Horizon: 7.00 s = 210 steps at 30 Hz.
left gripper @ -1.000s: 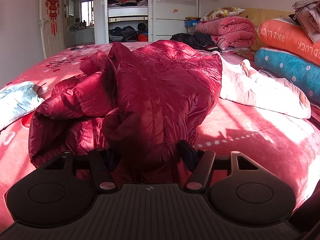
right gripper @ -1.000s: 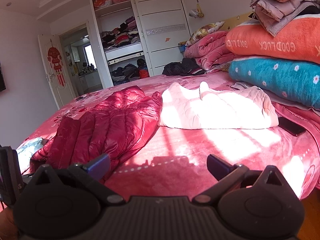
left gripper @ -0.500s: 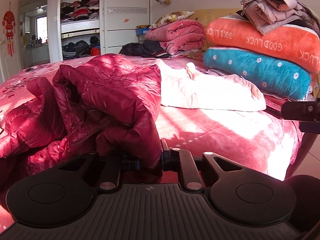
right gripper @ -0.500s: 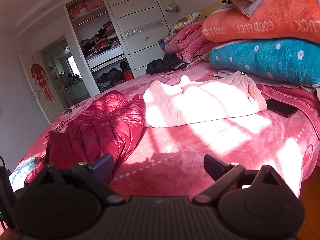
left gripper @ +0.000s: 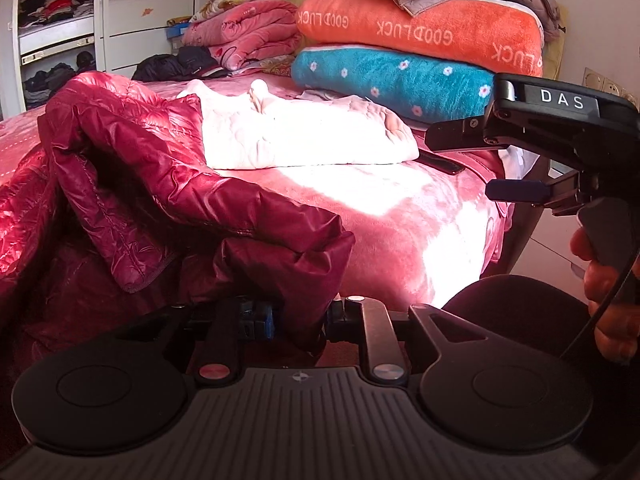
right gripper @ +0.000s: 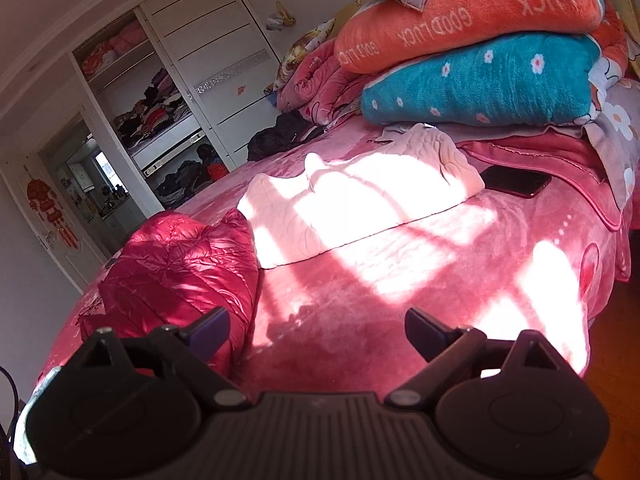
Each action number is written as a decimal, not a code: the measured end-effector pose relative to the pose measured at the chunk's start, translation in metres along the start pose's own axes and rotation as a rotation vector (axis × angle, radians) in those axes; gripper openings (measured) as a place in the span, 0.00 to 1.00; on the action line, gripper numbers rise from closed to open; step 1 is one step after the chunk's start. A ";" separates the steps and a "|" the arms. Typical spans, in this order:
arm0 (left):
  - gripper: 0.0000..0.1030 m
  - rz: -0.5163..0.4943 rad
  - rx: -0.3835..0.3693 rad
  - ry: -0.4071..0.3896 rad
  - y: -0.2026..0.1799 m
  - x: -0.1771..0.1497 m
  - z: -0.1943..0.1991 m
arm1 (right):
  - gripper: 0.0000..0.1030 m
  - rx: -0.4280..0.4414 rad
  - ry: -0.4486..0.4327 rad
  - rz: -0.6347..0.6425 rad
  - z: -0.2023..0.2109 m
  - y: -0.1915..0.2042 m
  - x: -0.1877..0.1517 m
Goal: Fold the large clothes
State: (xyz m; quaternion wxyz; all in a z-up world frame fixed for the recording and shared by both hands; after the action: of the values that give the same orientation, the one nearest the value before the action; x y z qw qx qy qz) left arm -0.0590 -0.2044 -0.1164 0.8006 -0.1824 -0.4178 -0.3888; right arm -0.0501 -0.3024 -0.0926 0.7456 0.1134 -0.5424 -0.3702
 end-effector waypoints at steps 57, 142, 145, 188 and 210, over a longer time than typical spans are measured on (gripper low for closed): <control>0.15 0.308 0.236 0.090 0.228 0.188 -0.148 | 0.10 0.192 0.460 0.131 -0.065 0.074 -0.092; 0.20 0.668 0.615 -0.010 0.463 0.086 -0.082 | 0.07 0.241 0.031 0.640 -0.295 0.331 0.052; 0.22 0.681 0.622 0.013 0.470 0.079 -0.101 | 0.08 0.232 0.059 0.642 -0.313 0.330 0.040; 0.96 0.576 0.772 0.087 0.350 -0.052 0.139 | 0.99 0.195 0.082 0.494 -0.166 0.229 0.045; 0.97 0.705 0.728 0.175 0.313 -0.129 0.159 | 0.98 0.279 0.426 0.433 -0.089 0.150 -0.140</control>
State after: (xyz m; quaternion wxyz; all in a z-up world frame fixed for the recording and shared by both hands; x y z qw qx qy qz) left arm 0.0544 0.1517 -0.1184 0.9266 0.0115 -0.3708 0.0614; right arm 0.0744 -0.1234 -0.1433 0.8808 0.1715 -0.4315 -0.0932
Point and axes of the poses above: each gripper's, at about its wrist camera, not at the fingertips, and z roughly against the way its jaws point, y to its left, x to its top, the point moved 10 cm from there along -z, roughly the way its jaws point, and after that the axes turned 6 degrees about x, right-handed, at the moved point
